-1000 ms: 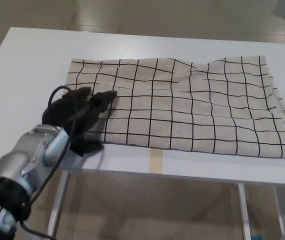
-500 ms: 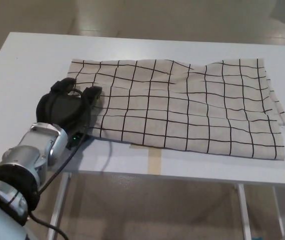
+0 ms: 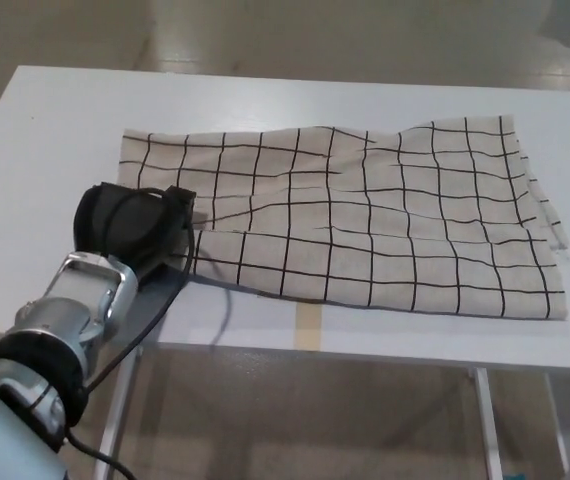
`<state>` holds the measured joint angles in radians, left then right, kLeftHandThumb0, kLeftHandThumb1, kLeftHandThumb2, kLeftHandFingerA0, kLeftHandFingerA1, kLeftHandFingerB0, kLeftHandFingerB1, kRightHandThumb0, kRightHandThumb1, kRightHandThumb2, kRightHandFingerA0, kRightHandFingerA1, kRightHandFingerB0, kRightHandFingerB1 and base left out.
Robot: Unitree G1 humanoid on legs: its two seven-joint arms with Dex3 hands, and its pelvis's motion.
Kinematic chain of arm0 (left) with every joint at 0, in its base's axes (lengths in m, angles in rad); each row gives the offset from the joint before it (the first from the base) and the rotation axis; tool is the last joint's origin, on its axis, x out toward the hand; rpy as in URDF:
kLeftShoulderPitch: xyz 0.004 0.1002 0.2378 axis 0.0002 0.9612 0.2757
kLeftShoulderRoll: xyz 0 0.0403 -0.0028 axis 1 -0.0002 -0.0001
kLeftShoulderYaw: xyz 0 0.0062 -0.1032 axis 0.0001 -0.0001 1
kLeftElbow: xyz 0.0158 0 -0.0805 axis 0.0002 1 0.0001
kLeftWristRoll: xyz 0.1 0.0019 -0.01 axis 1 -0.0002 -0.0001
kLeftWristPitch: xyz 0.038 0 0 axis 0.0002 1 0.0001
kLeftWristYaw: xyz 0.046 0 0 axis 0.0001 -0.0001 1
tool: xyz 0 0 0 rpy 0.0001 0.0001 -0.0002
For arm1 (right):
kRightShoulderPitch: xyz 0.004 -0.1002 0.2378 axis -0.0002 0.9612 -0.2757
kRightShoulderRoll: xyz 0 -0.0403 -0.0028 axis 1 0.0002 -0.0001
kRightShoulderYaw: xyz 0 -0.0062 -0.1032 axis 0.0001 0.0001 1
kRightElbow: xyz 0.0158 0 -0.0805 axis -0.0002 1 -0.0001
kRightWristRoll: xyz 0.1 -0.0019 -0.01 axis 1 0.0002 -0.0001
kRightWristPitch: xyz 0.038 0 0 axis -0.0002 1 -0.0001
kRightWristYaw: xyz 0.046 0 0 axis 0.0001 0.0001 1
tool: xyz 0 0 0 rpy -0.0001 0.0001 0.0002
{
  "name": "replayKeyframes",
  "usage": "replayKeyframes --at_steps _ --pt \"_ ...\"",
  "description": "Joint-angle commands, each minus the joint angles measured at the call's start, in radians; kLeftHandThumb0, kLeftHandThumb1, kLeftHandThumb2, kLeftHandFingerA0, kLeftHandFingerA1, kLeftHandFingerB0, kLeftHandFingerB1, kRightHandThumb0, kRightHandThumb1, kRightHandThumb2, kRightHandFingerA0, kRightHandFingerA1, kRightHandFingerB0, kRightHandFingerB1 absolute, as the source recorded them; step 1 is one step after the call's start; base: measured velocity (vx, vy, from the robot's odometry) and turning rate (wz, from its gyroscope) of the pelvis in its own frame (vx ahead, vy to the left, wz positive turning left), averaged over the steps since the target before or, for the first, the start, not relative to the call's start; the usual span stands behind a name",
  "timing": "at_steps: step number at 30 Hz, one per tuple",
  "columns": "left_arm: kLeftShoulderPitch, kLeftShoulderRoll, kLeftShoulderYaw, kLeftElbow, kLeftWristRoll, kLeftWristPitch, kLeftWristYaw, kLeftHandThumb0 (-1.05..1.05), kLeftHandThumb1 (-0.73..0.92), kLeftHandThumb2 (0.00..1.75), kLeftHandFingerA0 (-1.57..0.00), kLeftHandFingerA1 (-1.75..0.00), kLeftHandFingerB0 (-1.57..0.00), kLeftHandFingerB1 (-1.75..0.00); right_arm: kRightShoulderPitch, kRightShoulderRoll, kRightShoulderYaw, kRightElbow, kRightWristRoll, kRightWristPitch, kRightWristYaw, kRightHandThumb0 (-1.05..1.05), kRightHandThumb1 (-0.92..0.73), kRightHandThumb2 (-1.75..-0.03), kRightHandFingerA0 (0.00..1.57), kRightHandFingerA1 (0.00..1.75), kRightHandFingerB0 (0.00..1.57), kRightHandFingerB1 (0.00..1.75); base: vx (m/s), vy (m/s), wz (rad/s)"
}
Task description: Use the left hand to fold a white towel with checkered patterns in half.
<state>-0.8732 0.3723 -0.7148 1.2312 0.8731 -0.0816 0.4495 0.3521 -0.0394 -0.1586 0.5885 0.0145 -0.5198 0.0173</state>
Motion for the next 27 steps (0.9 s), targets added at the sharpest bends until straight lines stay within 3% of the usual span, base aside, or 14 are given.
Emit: replayKeyframes --at_steps 1,2,10,12,22,23,24,25,26,27 --pt "0.067 0.010 0.014 0.020 -0.016 -0.058 0.036 -0.25 0.57 0.79 -1.10 -1.48 -0.80 -1.31 0.016 -0.005 0.000 -0.016 0.011 -0.001 0.008 -0.35 -0.75 -0.62 0.33 0.43 0.34 0.41 0.00 0.000 0.00" --pt "0.069 0.019 0.020 0.018 -0.020 -0.068 0.050 -0.13 0.72 0.56 -0.69 -1.75 -0.51 -1.75 0.019 -0.005 0.001 -0.022 0.011 0.003 0.008 -0.34 -0.75 -0.62 0.33 0.43 0.35 0.41 0.00 0.000 0.00" --pt "0.068 0.095 0.100 0.038 -0.072 -0.137 0.074 -0.16 0.69 0.54 -0.73 -1.75 -0.53 -1.75 0.028 -0.012 0.004 -0.033 -0.001 0.004 0.003 -0.34 -0.75 -0.62 0.35 0.44 0.37 0.43 0.00 0.000 0.00" --pt "0.050 0.176 0.164 0.060 -0.118 -0.136 0.041 -0.20 0.70 0.53 -0.71 -1.75 -0.53 -1.75 0.030 -0.014 0.004 -0.049 0.008 0.021 0.012 -0.33 -0.75 -0.62 0.37 0.44 0.39 0.44 0.00 0.000 0.00" --pt "0.008 0.278 0.261 0.060 -0.134 -0.100 0.080 -0.20 0.69 0.54 -0.73 -1.75 -0.55 -1.75 0.017 -0.003 -0.002 -0.039 0.016 0.022 0.006 -0.32 -0.75 -0.62 0.39 0.45 0.43 0.46 0.00 0.000 0.00" --pt "0.004 0.293 0.271 0.053 -0.136 -0.110 0.091 -0.31 0.49 0.79 -1.11 -1.43 -0.95 -1.34 0.019 -0.005 -0.001 -0.040 0.011 0.023 0.004 -0.32 -0.75 -0.62 0.40 0.45 0.45 0.47 0.00 0.000 0.00" --pt "-0.001 0.312 0.282 0.045 -0.141 -0.123 0.105 -0.31 0.49 0.79 -1.11 -1.43 -0.95 -1.34 0.022 -0.008 0.001 -0.041 0.004 0.025 0.001 -0.32 -0.75 -0.62 0.40 0.45 0.45 0.47 0.00 0.000 0.00" --pt "-0.011 0.334 0.283 0.036 -0.132 -0.148 0.132 -0.21 0.66 0.60 -0.86 -1.75 -0.32 -0.36 0.024 -0.010 0.003 -0.048 0.003 0.034 0.003 -0.32 -0.75 -0.62 0.40 0.45 0.45 0.47 0.00 0.000 0.00" --pt "-0.013 0.340 0.283 0.034 -0.129 -0.154 0.138 -0.21 0.66 0.60 -0.86 -1.75 -0.32 -0.36 0.024 -0.010 0.004 -0.050 0.003 0.036 0.004 -0.32 -0.75 -0.62 0.40 0.45 0.45 0.47 0.00 0.000 0.00" --pt "-0.017 0.345 0.283 0.032 -0.123 -0.160 0.146 -0.26 0.63 0.65 -0.96 -1.71 -0.18 -0.35 0.024 -0.011 0.004 -0.051 0.002 0.038 0.005 -0.33 -0.75 -0.62 0.40 0.46 0.45 0.47 0.00 0.000 0.00"
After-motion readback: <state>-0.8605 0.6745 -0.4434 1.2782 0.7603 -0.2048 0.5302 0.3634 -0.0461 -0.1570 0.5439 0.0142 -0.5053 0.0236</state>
